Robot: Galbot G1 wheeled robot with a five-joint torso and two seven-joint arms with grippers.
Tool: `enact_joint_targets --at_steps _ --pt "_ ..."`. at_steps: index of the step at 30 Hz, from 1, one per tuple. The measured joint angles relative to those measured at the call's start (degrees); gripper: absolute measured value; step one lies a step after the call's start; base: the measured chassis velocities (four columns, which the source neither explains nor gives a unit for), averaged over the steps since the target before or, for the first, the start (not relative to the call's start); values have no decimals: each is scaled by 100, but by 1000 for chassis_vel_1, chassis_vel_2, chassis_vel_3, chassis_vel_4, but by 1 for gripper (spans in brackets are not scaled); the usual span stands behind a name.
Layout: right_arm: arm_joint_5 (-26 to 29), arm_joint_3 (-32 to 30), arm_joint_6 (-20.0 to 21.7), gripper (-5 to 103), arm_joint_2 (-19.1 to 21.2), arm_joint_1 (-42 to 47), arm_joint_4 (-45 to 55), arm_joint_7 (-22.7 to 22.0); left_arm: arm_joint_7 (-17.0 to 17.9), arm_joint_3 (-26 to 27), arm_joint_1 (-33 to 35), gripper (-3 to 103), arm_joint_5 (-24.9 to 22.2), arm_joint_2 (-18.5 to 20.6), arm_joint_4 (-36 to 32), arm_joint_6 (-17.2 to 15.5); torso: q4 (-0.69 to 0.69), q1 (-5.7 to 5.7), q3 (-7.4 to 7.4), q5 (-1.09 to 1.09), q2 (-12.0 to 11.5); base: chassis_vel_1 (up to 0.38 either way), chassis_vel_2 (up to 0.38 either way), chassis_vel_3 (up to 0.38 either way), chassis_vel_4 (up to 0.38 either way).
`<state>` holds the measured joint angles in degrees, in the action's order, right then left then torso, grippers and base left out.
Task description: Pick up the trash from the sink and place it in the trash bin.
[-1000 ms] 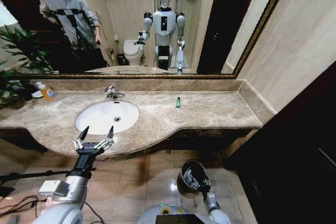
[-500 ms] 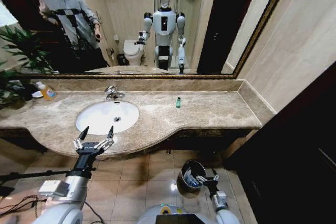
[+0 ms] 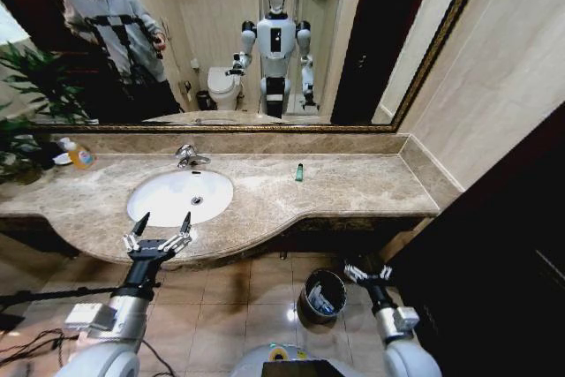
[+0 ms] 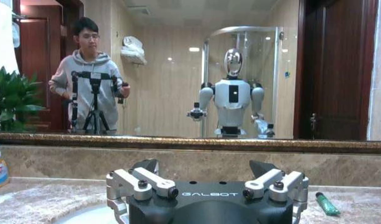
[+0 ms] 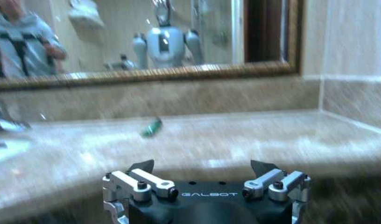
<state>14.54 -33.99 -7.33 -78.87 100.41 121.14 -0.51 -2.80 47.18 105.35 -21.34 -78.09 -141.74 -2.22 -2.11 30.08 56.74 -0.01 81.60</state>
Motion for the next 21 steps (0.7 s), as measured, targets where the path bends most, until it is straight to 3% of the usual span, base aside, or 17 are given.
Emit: enact_joint_targets --at_steps 7,11,21 --pt "-11 145 400 100 232 -341 630 -53 0 0 0 100 0 0 0 0 0 0 0 1 0 0 0 0 0" --pt "155 263 1010 100 600 -851 1034 -57 0 0 0 100 0 0 0 0 1 1 0 1 0 0 0 0 0" --pt "424 898 1533 100 1215 -2432 203 66 1 1 0 100 0 0 0 0 1 1 1 2 0 0 0 0 0"
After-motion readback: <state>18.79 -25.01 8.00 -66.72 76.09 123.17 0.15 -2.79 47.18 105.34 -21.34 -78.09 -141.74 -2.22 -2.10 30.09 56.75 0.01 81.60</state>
